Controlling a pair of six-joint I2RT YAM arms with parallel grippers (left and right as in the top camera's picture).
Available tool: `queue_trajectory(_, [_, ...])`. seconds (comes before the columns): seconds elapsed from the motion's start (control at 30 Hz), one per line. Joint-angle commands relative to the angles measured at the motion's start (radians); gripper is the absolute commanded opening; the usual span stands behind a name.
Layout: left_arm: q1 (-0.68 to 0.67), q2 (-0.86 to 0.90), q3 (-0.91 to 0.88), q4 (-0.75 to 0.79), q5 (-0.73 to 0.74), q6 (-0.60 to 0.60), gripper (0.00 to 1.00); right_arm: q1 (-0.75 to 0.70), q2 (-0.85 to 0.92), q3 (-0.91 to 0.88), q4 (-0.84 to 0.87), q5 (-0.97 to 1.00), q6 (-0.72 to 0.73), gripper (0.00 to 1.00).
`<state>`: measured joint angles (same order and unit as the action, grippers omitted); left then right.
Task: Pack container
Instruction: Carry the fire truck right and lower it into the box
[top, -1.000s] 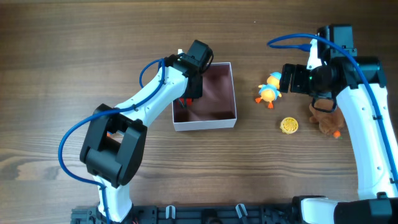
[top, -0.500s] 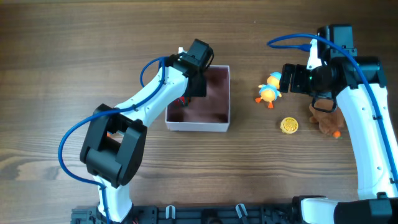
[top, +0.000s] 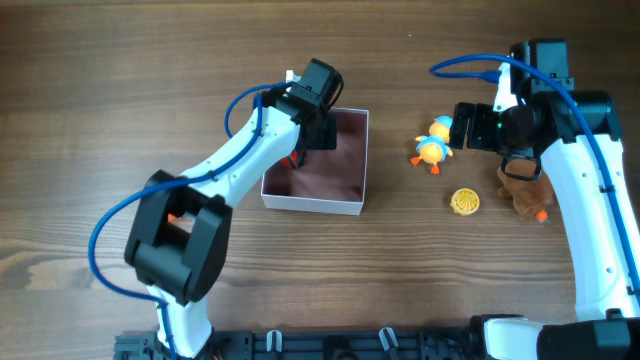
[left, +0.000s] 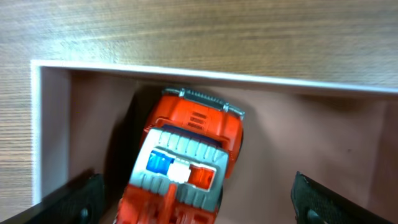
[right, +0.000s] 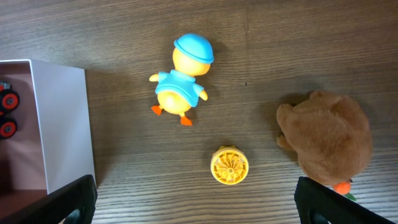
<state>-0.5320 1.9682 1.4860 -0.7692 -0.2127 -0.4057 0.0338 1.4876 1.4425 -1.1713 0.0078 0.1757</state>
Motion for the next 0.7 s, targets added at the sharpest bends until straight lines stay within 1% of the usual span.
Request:
queue_trajectory(0.0, [-0.033, -0.113, 0.007, -0.002, -0.012, 0.003, 0.95, -0.002, 0.005, 0.021, 0.0, -0.006, 0.007, 1.0])
queue_trajectory(0.1, [-0.079, -0.142, 0.007, -0.005, -0.013, 0.01, 0.91, -0.002, 0.005, 0.021, 0.0, -0.006, 0.008, 1.0])
queue_trajectory(0.17, [-0.107, -0.143, 0.006, -0.005, -0.011, 0.01, 0.86, -0.002, 0.005, 0.021, 0.0, -0.006, 0.008, 1.0])
queue_trajectory(0.23, [-0.128, -0.139, 0.006, -0.005, -0.006, 0.009, 0.56, -0.002, 0.005, 0.021, 0.0, -0.006, 0.007, 1.0])
queue_trajectory(0.27, [-0.133, -0.135, 0.005, -0.005, -0.006, 0.01, 0.38, -0.002, 0.005, 0.021, 0.0, -0.006, 0.008, 1.0])
queue_trajectory(0.33, [-0.134, -0.126, 0.005, -0.005, -0.006, 0.009, 0.2, -0.002, 0.005, 0.021, 0.0, -0.006, 0.008, 1.0])
queue_trajectory(0.37, [-0.13, -0.12, 0.005, -0.005, -0.006, 0.009, 0.09, -0.002, 0.005, 0.021, 0.0, -0.006, 0.008, 1.0])
queue_trajectory(0.4, [-0.123, -0.109, 0.005, -0.005, -0.006, 0.009, 0.04, -0.002, 0.005, 0.021, 0.0, -0.006, 0.008, 1.0])
queue_trajectory(0.67, [-0.071, 0.034, 0.005, 0.056, -0.005, 0.032, 0.04, -0.002, 0.005, 0.021, -0.005, -0.009, 0.008, 1.0])
